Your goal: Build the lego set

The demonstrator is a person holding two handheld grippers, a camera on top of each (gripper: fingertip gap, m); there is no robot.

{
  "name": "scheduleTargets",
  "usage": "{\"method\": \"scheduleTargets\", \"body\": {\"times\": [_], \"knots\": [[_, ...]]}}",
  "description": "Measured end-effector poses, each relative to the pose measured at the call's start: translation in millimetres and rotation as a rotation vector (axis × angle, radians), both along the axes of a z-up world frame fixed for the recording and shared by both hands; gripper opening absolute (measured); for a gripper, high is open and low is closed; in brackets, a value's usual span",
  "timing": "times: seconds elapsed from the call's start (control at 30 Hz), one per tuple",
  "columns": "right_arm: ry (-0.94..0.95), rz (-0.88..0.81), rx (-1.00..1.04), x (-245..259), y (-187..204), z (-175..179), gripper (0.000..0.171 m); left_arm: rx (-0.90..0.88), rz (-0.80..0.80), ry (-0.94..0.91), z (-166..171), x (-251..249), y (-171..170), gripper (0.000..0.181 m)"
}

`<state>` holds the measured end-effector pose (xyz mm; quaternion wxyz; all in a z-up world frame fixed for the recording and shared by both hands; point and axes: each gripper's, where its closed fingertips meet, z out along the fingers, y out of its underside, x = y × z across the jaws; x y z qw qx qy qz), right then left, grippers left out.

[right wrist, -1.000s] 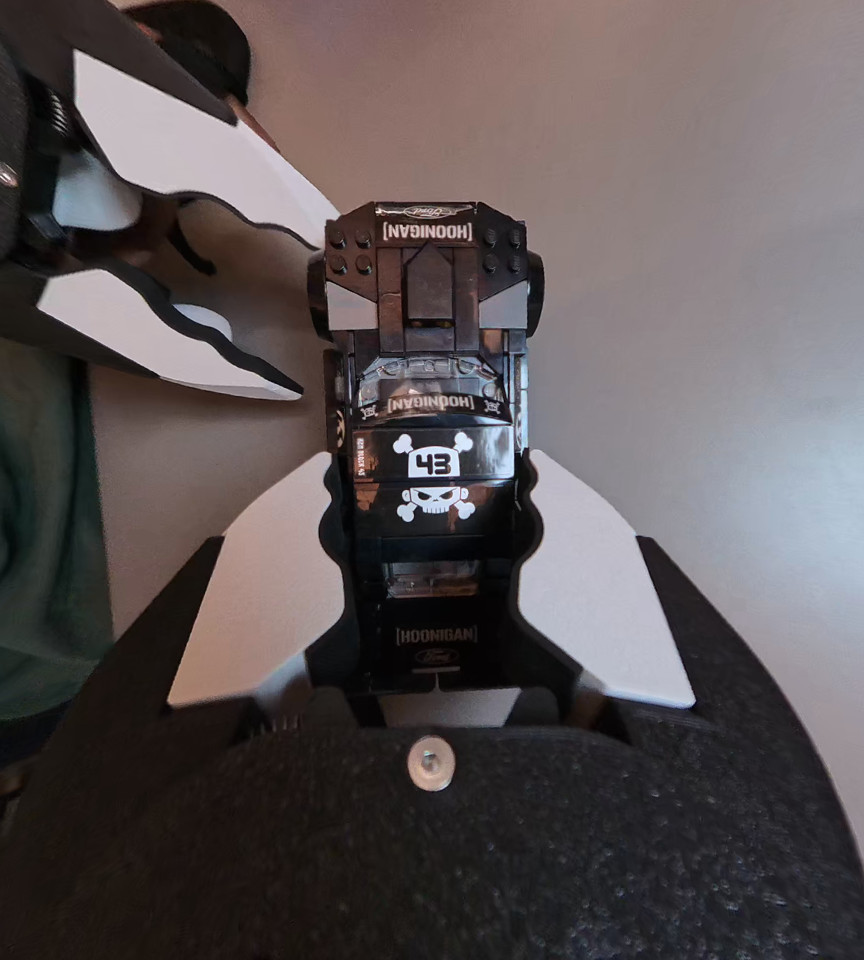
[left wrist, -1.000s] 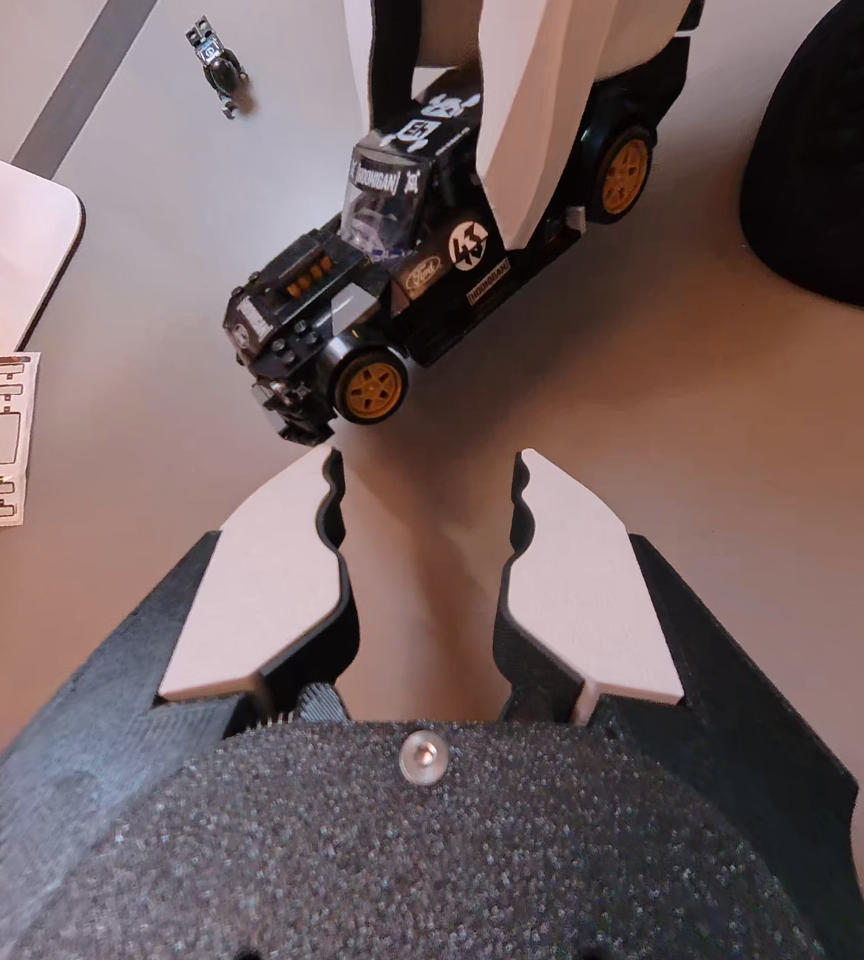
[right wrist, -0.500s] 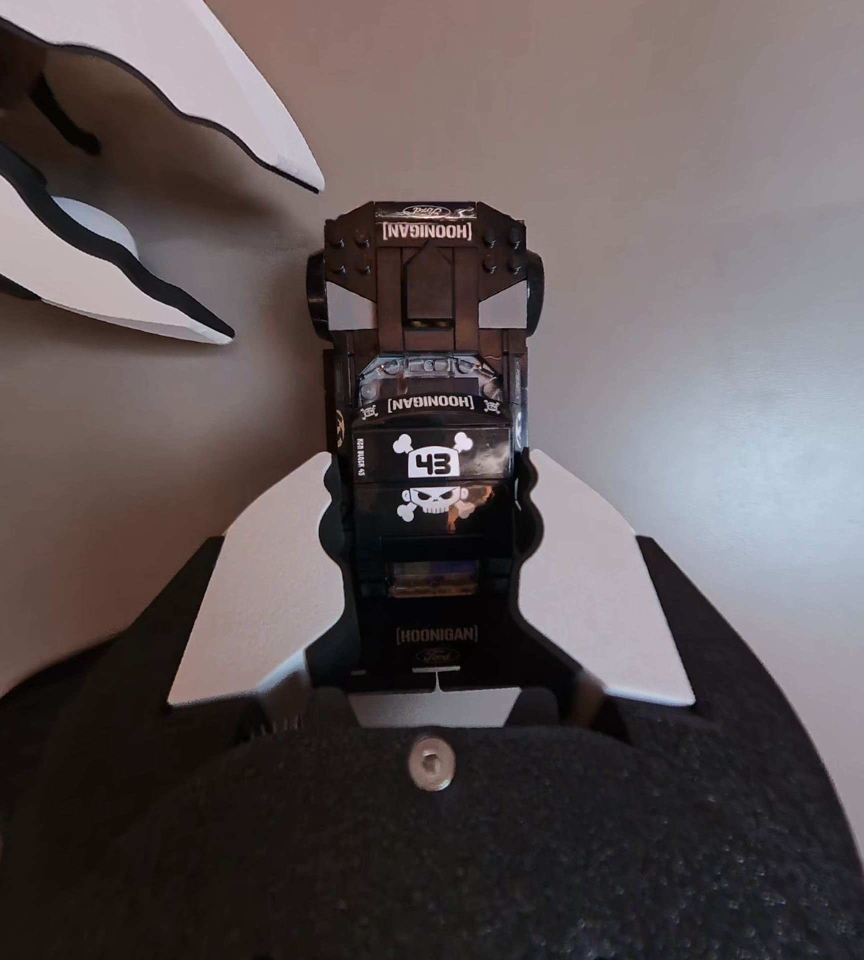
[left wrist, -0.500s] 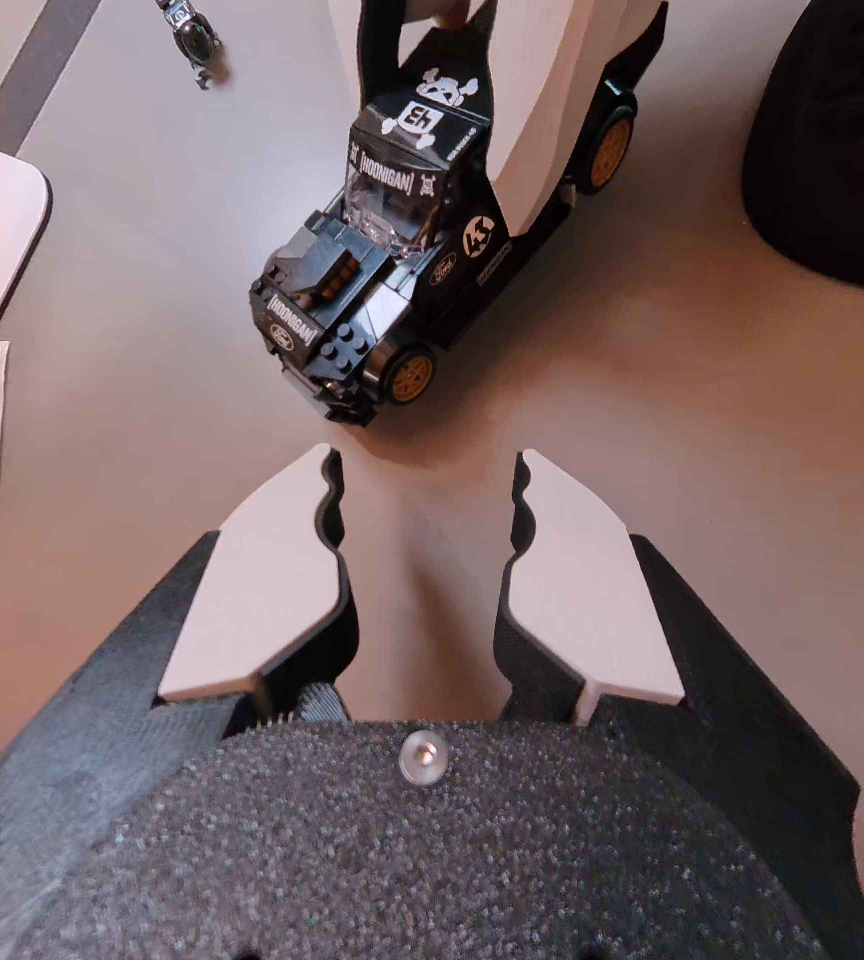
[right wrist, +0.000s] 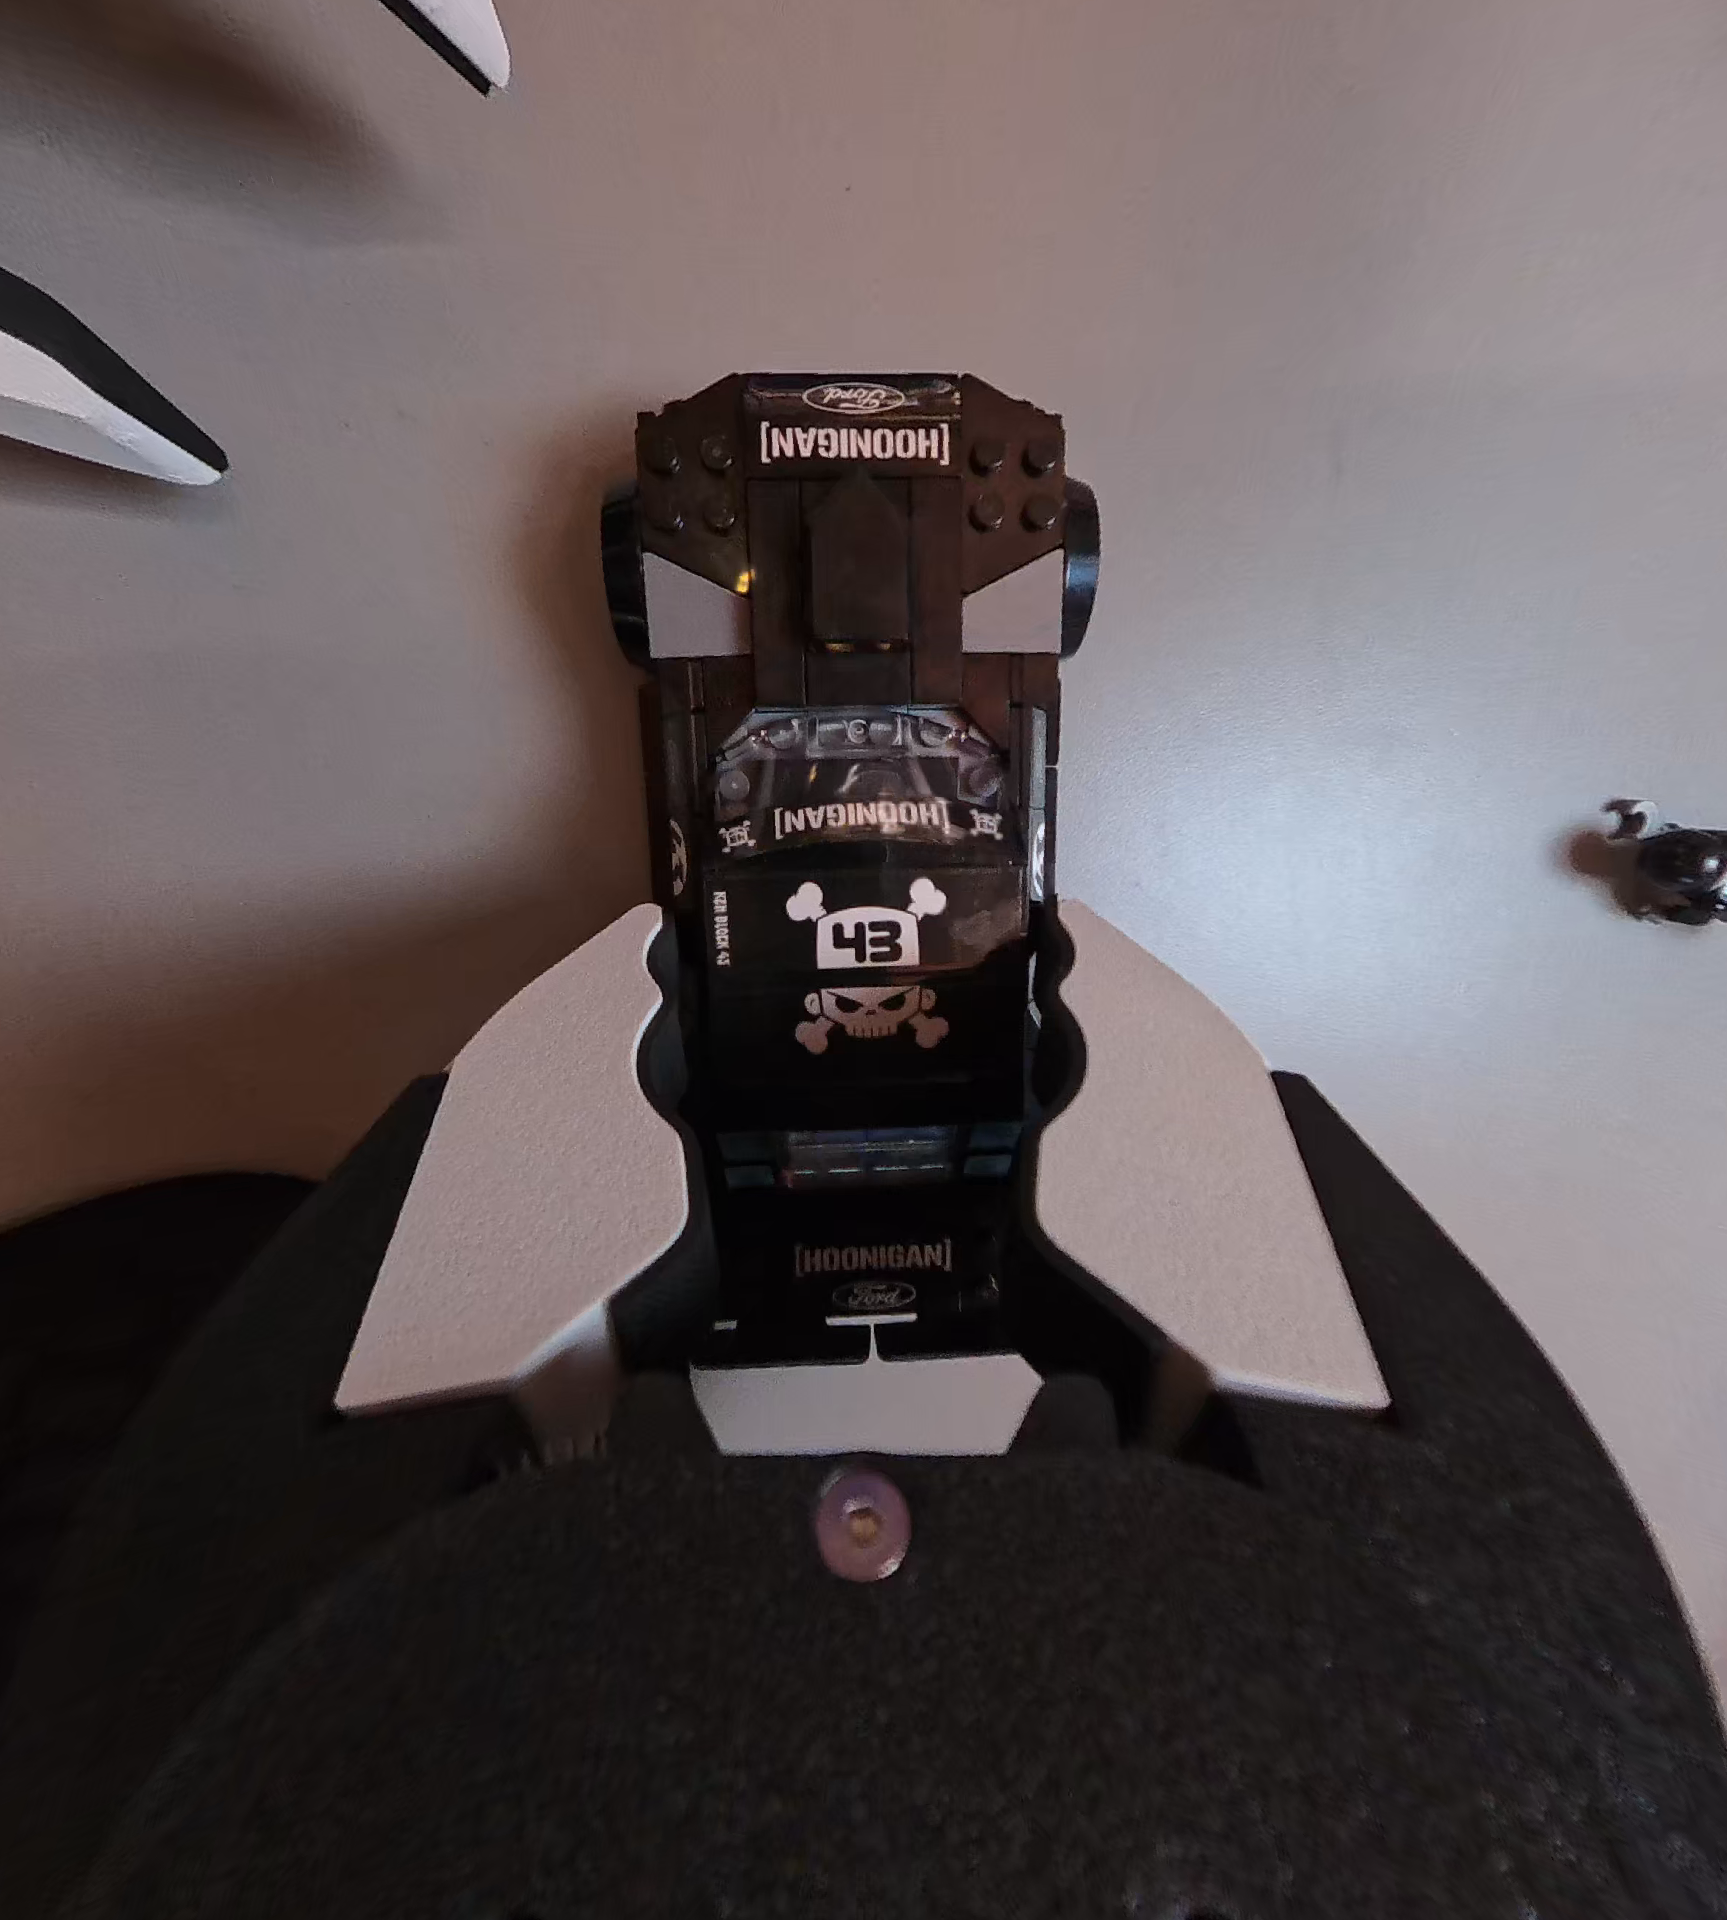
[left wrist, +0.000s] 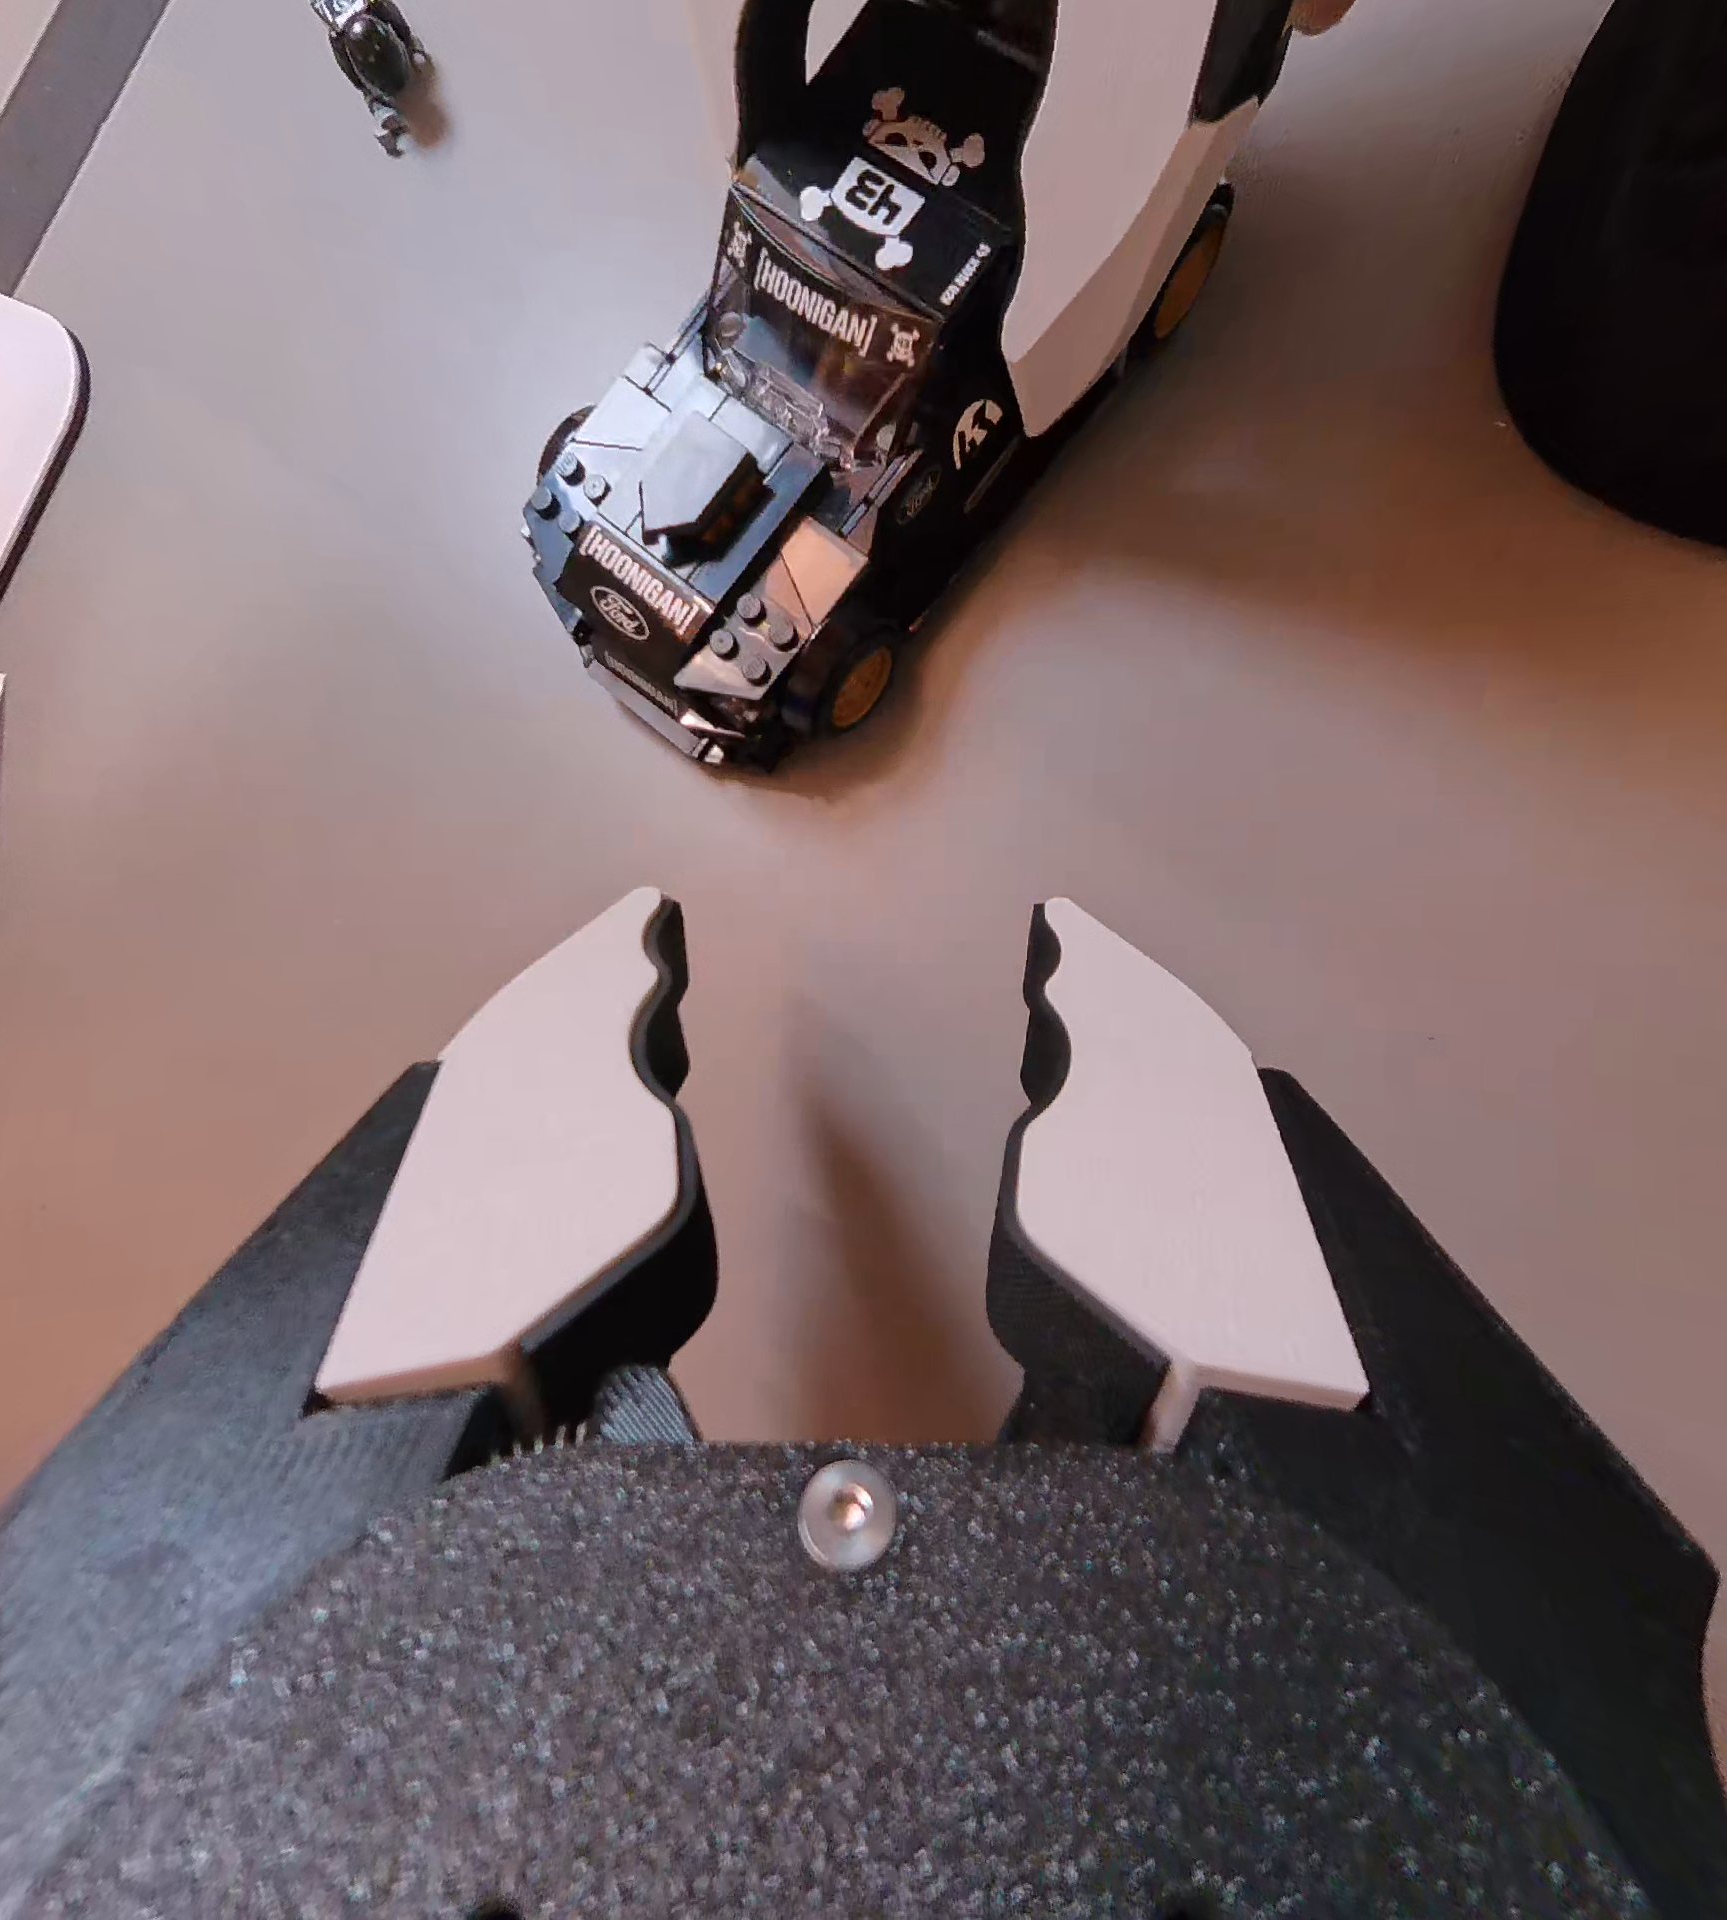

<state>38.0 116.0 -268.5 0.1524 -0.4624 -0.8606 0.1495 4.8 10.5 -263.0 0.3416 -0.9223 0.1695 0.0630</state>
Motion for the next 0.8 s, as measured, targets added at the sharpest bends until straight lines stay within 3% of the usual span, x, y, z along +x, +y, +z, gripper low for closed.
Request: {"method": "scheduleTargets", "body": {"times": [0.43,0.53,0.8], "knots": [[-0.042,-0.026,0.043,1.8,-0.4,14.4,0.068,0.048,-0.008,-0.032,13.0,9.2,-7.0,0.064],[-0.083,-0.023,0.062,4.2,0.3,6.2,0.062,0.060,-0.019,-0.032,16.8,13.9,-9.7,0.064],[-0.116,0.101,0.053,-29.0,-15.9,6.4,0.059,0.084,-0.017,-0.023,28.9,15.3,-19.5,0.064]]}}
